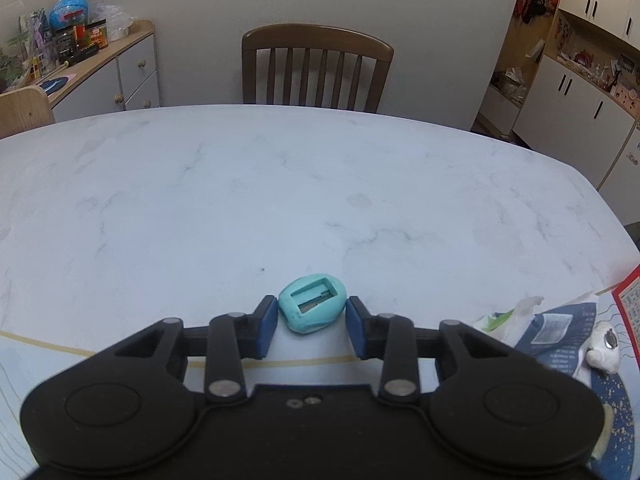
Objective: Organize objects
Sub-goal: 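Grasp the teal eraser with the left gripper while the right gripper grasps the red toy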
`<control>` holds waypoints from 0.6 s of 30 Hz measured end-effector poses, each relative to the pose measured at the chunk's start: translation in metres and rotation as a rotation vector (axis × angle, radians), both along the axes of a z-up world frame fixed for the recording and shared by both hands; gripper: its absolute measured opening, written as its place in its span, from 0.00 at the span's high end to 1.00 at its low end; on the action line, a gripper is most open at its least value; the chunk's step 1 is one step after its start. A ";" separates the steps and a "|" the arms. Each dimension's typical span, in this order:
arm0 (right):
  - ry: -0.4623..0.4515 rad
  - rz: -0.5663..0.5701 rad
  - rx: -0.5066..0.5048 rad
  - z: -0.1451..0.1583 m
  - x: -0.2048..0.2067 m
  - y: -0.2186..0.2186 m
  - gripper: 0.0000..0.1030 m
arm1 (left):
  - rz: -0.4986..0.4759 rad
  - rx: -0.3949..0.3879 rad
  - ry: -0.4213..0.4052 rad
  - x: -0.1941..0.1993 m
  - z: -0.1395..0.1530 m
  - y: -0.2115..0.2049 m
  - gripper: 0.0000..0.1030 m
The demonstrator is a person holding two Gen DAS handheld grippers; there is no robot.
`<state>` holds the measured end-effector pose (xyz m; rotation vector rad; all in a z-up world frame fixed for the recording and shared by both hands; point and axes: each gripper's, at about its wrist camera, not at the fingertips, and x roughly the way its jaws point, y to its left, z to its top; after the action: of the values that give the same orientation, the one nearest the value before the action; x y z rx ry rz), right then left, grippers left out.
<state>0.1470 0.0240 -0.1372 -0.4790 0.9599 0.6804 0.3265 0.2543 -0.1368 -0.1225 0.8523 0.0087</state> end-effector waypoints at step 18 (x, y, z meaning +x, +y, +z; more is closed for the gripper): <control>0.036 -0.023 0.106 0.019 -0.025 -0.033 0.93 | -0.015 -0.080 -0.016 -0.067 0.045 -0.012 0.66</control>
<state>0.1221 -0.0089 -0.1186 -0.3629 0.9570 0.7178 0.2594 0.2427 -0.0914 -0.1906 0.8376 -0.0406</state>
